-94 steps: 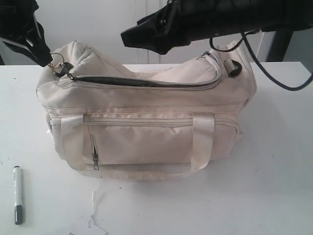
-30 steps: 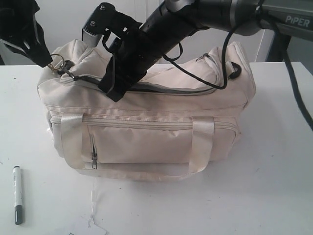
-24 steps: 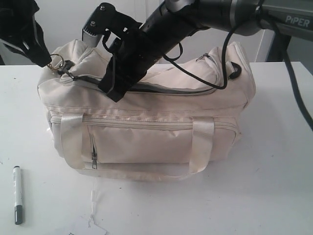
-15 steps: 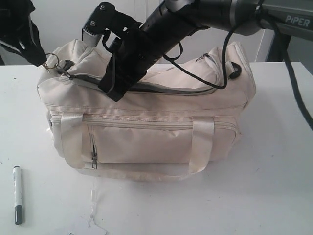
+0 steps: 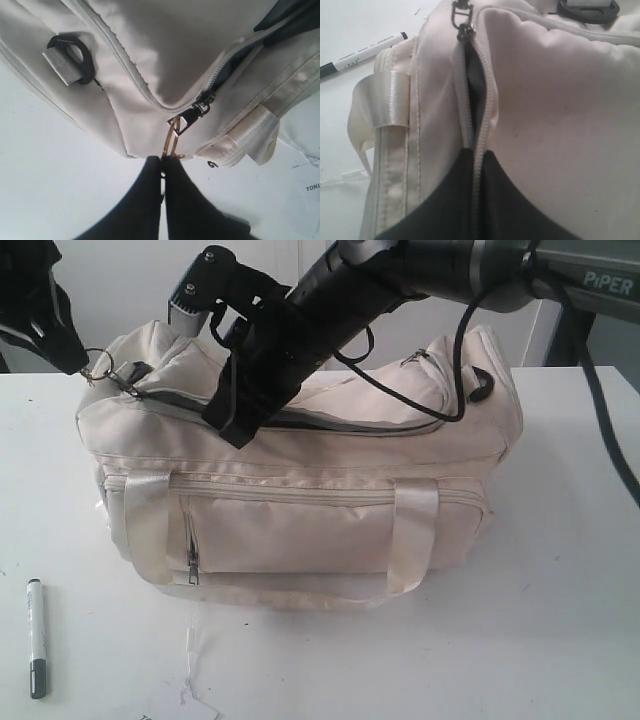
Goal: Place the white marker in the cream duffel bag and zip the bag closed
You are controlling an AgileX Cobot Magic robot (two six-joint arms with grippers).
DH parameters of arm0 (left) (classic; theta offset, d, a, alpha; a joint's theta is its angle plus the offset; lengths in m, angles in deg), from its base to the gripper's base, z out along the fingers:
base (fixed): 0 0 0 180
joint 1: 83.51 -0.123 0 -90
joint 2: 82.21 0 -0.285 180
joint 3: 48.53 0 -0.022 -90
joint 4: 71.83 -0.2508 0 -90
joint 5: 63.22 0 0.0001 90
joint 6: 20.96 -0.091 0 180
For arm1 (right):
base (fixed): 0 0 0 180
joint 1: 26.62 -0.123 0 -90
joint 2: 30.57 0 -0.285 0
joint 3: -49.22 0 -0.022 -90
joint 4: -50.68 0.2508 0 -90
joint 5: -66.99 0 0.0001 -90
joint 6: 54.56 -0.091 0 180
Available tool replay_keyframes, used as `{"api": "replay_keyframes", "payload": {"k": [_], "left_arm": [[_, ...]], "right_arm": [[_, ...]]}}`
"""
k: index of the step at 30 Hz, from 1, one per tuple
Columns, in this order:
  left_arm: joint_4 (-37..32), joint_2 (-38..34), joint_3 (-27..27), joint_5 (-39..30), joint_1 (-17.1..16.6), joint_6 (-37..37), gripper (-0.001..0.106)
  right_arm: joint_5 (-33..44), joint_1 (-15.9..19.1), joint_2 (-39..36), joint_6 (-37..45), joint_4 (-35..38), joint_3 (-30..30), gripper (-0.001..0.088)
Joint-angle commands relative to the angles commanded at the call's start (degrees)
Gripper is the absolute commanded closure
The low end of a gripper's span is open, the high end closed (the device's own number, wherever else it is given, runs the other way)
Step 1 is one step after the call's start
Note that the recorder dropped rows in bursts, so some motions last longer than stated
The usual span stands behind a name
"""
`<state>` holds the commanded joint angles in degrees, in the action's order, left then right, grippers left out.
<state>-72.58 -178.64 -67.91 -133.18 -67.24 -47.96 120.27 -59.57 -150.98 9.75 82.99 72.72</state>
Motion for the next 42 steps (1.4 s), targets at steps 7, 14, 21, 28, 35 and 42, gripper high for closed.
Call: {"api": "replay_keyframes", "payload": {"k": [7,14,21,28,35,42], "left_arm": [[1.9,0.0,0.0,0.0,-3.1,-0.2,0.105],[1.8,-0.7,0.0,0.0,-3.1,-0.2,0.105],[1.6,-3.0,0.0,0.0,-3.1,-0.2,0.105],[0.8,-3.0,0.0,1.7,-4.6,0.5,0.105],[0.8,-3.7,0.0,4.0,-5.8,0.6,0.105],[1.5,-5.8,0.0,6.7,-5.8,1.6,0.105]], "right_arm": [[0.1,0.0,0.0,0.0,0.0,0.0,0.0868],[0.4,0.0,0.0,0.0,-0.2,0.0,0.0868],[1.1,0.0,0.1,0.0,-1.5,0.0,0.0868],[1.6,0.0,1.2,0.0,-2.7,0.0,0.0868],[1.9,0.0,1.2,0.0,-2.8,0.0,0.0868],[2.2,0.0,1.2,0.0,-2.8,0.0,0.0868]]}}
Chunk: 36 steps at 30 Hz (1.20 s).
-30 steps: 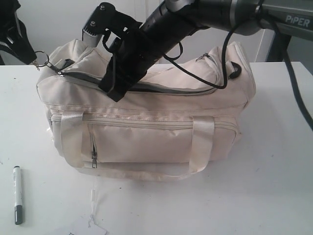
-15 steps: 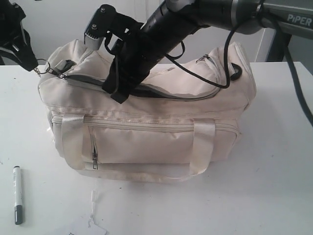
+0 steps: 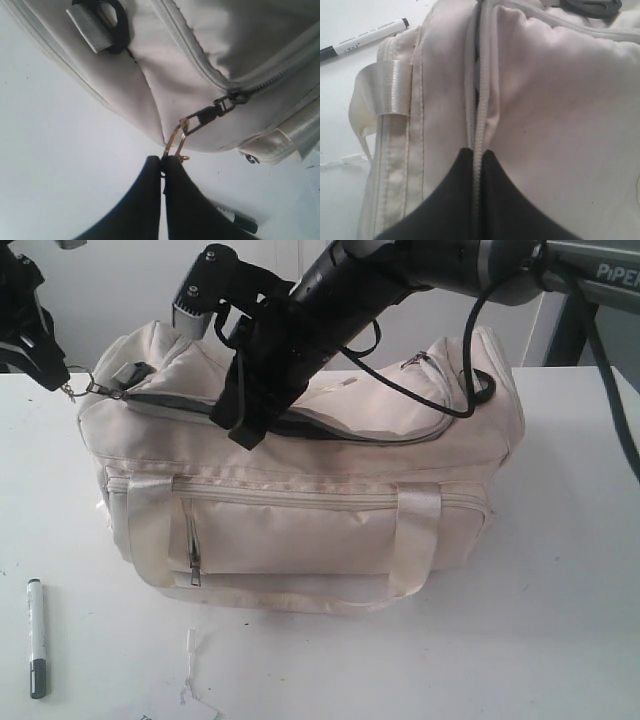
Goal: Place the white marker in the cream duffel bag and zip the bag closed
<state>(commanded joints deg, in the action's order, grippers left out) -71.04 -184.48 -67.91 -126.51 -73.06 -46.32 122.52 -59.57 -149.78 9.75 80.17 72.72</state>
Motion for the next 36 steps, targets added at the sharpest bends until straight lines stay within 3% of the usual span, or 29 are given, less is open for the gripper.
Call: {"api": "replay_keyframes", "payload": {"k": [9,21,24,29,32,36], "left_arm": [[0.0,-0.8,0.0,7.7,0.0,1.3,0.105],[1.3,-2.0,0.0,5.1,0.0,1.5,0.105],[2.8,-2.0,0.0,3.4,0.0,1.5,0.105],[3.9,-2.0,0.0,2.8,0.0,1.5,0.105],[4.3,-2.0,0.0,2.8,0.0,1.4,0.105],[4.3,-2.0,0.0,2.8,0.0,1.3,0.105]], "right_arm": [[2.3,0.0,0.0,2.6,0.0,0.0,0.0868],[2.1,0.0,0.0,6.3,0.0,0.0,0.0857],[-0.1,0.0,0.0,6.0,1.5,0.0,0.0727],[-6.5,-0.1,0.0,2.4,11.9,0.0,0.0347],[-13.5,-0.8,0.0,-0.7,17.8,0.1,0.0327],[-16.6,-2.7,-0.6,-1.4,19.4,0.1,0.0327]]}}
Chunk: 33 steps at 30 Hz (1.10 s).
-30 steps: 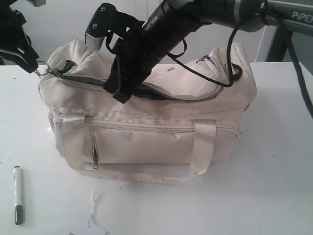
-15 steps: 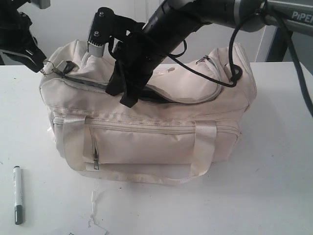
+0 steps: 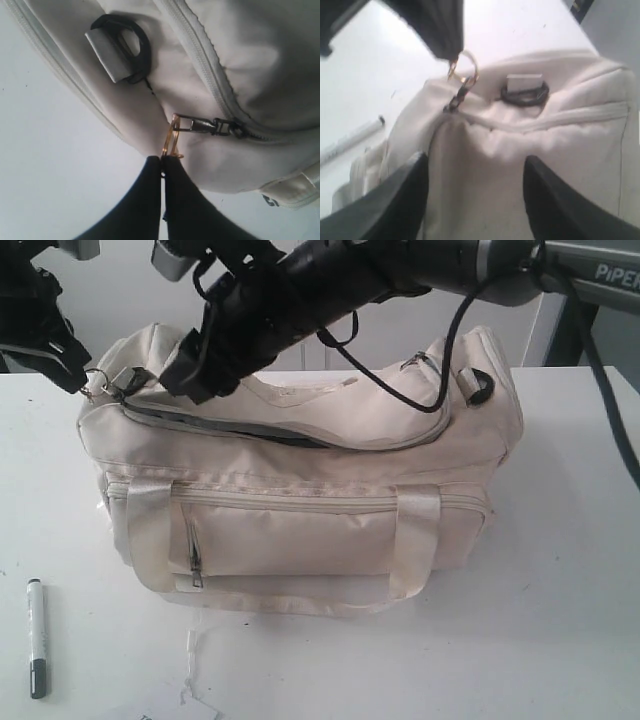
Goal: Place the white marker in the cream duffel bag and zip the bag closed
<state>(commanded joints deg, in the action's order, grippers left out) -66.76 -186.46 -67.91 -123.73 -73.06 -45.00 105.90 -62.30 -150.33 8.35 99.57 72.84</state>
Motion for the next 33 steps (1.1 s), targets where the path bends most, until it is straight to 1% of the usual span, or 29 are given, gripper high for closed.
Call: {"api": "replay_keyframes", "payload": {"k": [3,5,10,11,13,18,19,20,26,33], "left_arm": [[0.0,0.0,0.0,0.0,0.0,0.0,0.105],[0.0,0.0,0.0,0.0,0.0,0.0,0.105],[0.0,0.0,0.0,0.0,0.0,0.0,0.105],[0.0,0.0,0.0,0.0,0.0,0.0,0.105],[0.0,0.0,0.0,0.0,0.0,0.0,0.105],[0.0,0.0,0.0,0.0,0.0,0.0,0.105],[0.0,0.0,0.0,0.0,0.0,0.0,0.105],[0.0,0.0,0.0,0.0,0.0,0.0,0.105],[0.0,0.0,0.0,0.4,0.0,-0.1,0.105],[0.0,-0.3,0.0,4.5,0.0,-0.1,0.105]], "right_arm": [[0.7,-2.3,-1.4,0.0,-0.2,0.3,0.0327],[0.2,-3.2,-2.5,0.0,-1.2,0.7,0.0327],[-1.3,-4.7,-4.8,0.0,-7.5,1.2,0.0333],[-1.8,-4.8,-5.0,0.0,-8.5,1.2,0.0362],[-1.9,-4.8,-5.4,0.0,-8.9,1.2,0.0454],[-1.8,-4.8,-5.4,0.1,-8.9,1.3,0.0792],[-1.7,-4.8,-5.4,0.2,-8.9,1.3,0.0840],[-1.6,-4.8,-5.4,0.2,-8.9,1.3,0.0867],[-0.2,-4.8,-4.7,0.2,-10.6,1.3,0.0868],[0.9,-4.8,-3.0,0.2,-11.2,1.3,0.0868]]}}
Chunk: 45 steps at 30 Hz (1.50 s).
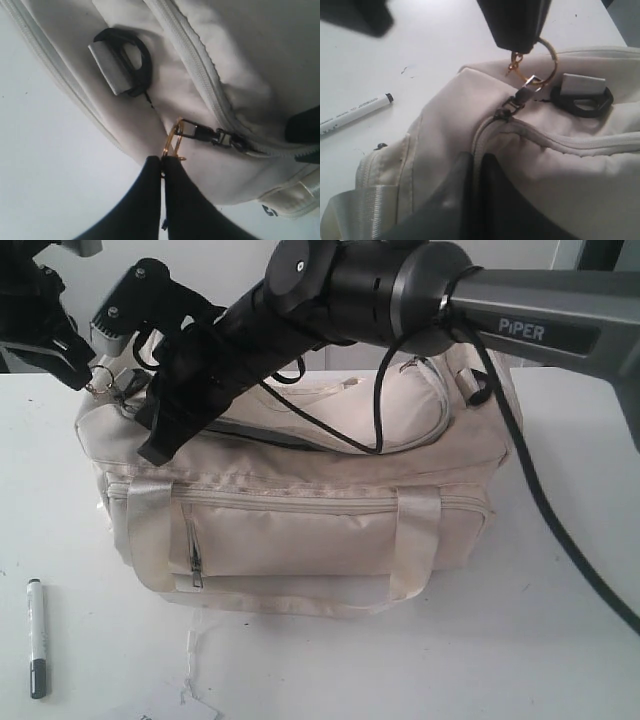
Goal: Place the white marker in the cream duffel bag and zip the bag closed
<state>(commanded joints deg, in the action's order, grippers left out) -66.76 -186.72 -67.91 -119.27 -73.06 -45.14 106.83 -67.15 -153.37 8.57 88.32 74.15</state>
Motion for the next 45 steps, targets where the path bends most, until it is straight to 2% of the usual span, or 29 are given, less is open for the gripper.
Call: {"api": "replay_keyframes", "payload": {"k": [9,20,23,28,32,35,36,38,40,42,45], "left_arm": [[-0.8,-1.6,0.0,5.6,0.0,0.4,0.105],[-0.8,-2.4,0.0,7.2,0.0,1.7,0.105],[-0.5,-2.4,0.0,6.7,0.0,1.7,0.089],[-1.4,-1.1,-0.1,4.2,0.0,6.1,0.043],[-3.2,2.9,-0.1,-2.4,0.0,9.4,0.041],[-3.0,4.8,0.6,-4.5,0.0,10.8,0.041],[-3.0,5.5,2.0,-5.0,0.0,11.7,0.041],[-2.9,6.4,5.9,-5.0,0.0,13.9,0.041],[1.1,6.7,10.8,-3.6,0.0,14.4,0.041],[6.1,7.1,14.0,-2.0,0.0,13.7,0.041],[4.2,9.6,15.4,-1.4,0.0,13.3,0.041]], "right_arm": [[1.3,0.0,0.2,0.0,0.0,0.0,0.0868],[1.4,0.0,0.2,0.0,-0.1,0.0,0.0868],[1.4,0.0,0.2,0.0,-0.1,0.0,0.0868],[1.3,0.0,0.2,0.0,-0.1,0.0,0.0868],[1.2,0.0,0.1,0.0,-0.1,0.0,0.0868],[0.8,0.0,0.1,0.0,-0.1,0.0,0.0868],[0.6,0.0,0.1,-0.4,-0.1,0.0,0.0858],[0.5,0.0,0.1,-0.4,-0.1,0.0,0.0771],[0.6,0.0,0.1,-0.4,-0.6,0.0,0.0679],[1.0,0.0,0.1,-0.4,-3.3,0.0,0.0674],[1.3,0.1,0.1,-0.4,-7.5,0.0,0.0674]]}}
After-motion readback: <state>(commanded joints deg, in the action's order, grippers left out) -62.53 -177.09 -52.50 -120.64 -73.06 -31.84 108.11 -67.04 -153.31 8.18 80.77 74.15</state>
